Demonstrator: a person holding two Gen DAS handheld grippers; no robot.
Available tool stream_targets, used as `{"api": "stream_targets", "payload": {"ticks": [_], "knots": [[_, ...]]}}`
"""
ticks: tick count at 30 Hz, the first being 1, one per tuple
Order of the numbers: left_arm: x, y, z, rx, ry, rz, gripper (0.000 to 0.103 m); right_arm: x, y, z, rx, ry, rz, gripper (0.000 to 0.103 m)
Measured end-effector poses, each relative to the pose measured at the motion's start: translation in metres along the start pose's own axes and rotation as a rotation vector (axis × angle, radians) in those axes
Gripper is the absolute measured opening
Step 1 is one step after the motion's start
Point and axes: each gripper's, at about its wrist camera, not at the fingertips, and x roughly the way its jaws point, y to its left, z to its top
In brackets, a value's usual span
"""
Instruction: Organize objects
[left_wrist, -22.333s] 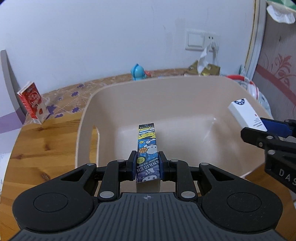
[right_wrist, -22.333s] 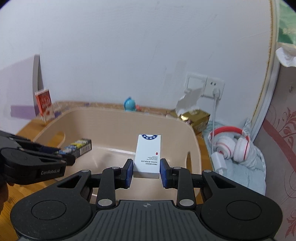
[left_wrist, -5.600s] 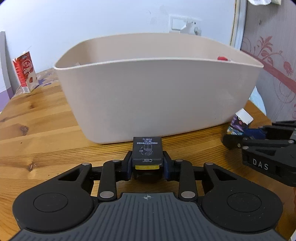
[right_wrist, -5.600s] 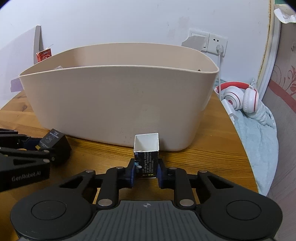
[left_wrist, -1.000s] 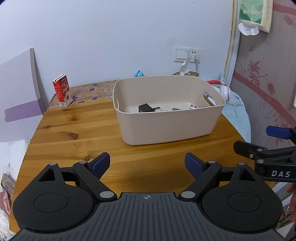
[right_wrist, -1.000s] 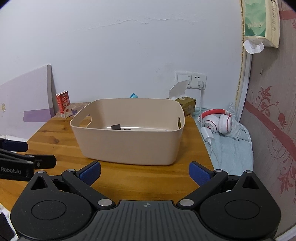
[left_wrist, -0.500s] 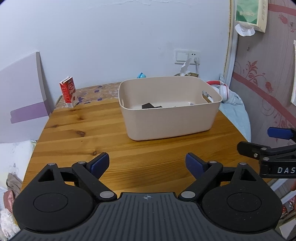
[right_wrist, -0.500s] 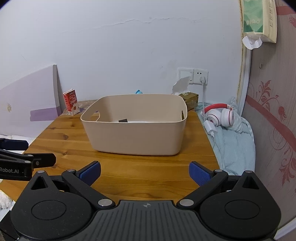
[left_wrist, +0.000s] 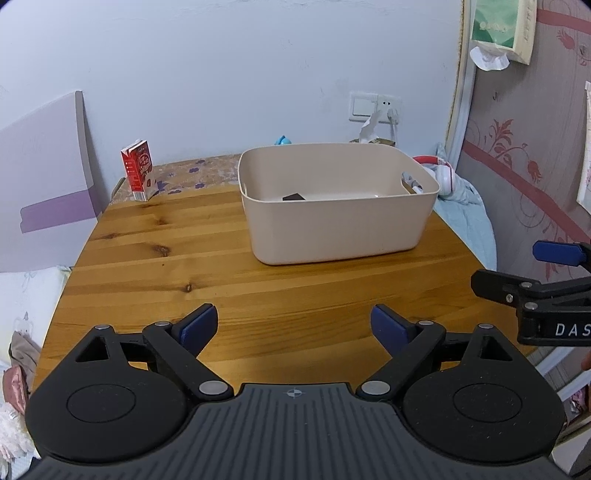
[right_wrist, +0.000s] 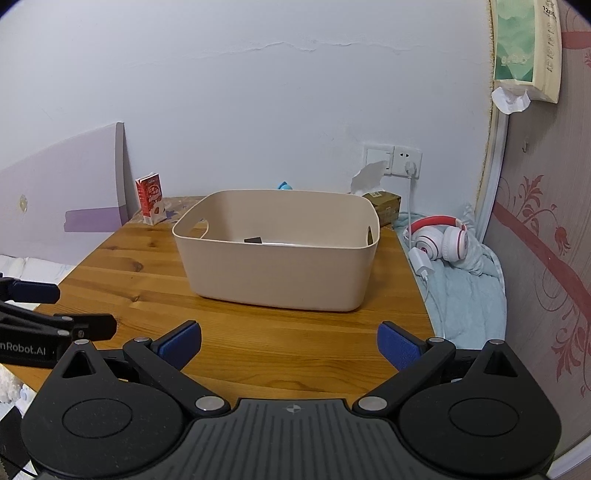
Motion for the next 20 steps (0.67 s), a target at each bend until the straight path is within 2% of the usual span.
{"api": "stream_targets", "payload": {"ticks": [16, 20], "knots": [[0.009, 0.006, 0.0, -0.016, 0.027, 0.003, 0.093, 0.015, 0.003, -0.004, -0.001, 0.044, -0.001, 0.103], [0.018, 0.01, 0.0, -0.007, 0.025, 0.024, 0.094, 0.022, 0.003, -0.005, 0.002, 0.059, -0.001, 0.103]]}}
